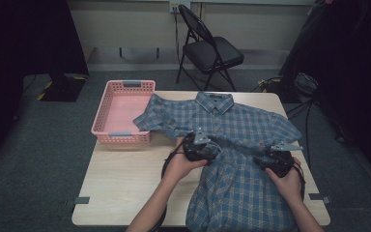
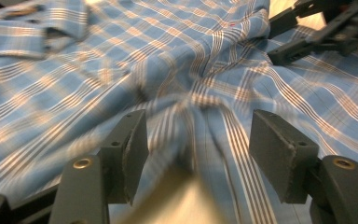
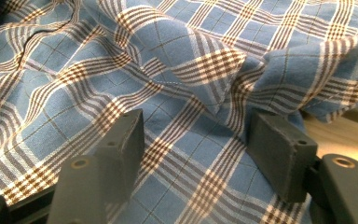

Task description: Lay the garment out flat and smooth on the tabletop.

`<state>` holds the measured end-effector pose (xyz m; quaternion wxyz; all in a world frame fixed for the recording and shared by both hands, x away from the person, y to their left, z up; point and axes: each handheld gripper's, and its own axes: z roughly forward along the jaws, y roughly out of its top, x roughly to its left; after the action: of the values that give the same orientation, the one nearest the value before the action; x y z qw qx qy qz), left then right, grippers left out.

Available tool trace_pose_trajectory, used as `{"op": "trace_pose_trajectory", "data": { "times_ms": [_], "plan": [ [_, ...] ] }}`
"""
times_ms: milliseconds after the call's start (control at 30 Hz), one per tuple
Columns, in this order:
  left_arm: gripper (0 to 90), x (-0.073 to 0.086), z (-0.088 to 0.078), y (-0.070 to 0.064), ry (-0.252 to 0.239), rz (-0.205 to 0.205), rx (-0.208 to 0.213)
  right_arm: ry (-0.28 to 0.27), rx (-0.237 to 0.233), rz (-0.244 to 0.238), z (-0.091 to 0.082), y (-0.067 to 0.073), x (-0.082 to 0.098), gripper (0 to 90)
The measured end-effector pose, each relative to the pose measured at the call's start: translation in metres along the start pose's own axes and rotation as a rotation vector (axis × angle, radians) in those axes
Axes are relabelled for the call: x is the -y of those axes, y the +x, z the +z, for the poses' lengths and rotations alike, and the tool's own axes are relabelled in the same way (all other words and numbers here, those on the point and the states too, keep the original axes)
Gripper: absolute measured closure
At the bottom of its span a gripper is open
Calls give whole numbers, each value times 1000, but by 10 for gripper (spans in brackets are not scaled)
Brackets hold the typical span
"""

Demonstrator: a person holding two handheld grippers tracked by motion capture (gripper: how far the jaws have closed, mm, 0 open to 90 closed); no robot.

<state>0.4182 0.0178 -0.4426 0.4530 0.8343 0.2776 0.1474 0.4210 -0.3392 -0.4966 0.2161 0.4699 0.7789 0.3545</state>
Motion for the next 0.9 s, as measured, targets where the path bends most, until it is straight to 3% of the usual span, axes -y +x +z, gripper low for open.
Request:
{"op": "trace_pose_trajectory", "data": {
  "times_ms": [67, 167, 300, 400, 500, 633, 733, 767, 800, 900],
  "plan": [
    [415, 16, -13, 4, 16, -34, -35, 0, 0, 0, 0, 0, 0, 359],
    [436, 44, -15, 8, 77, -51, -59, -1, -1, 0, 0, 0, 0, 359],
    [388, 62, 1, -7, 102, -47, 31, -1, -1, 0, 0, 0, 0, 359],
    [386, 58, 11, -18, 95, -20, 52, -1, -1, 0, 0, 0, 0, 359],
    [387, 49, 19, -25, 70, -28, 78, -1, -1, 0, 0, 0, 0, 358],
    [396, 42, 34, -34, 105, 8, 70, -1, -1, 0, 0, 0, 0, 359],
    [503, 38, 40, -39, 116, 10, 85, -1, -1, 0, 0, 0, 0, 358],
    [586, 37, 40, -41, 122, 7, 103, -1, -1, 0, 0, 0, 0, 359],
    [671, 35, 40, -43, 130, 22, 106, -2, 0, 0, 0, 0, 0, 358],
    [795, 31, 33, -48, 150, 50, 103, 0, 1, 1, 0, 0, 0, 358]
  ]
}}
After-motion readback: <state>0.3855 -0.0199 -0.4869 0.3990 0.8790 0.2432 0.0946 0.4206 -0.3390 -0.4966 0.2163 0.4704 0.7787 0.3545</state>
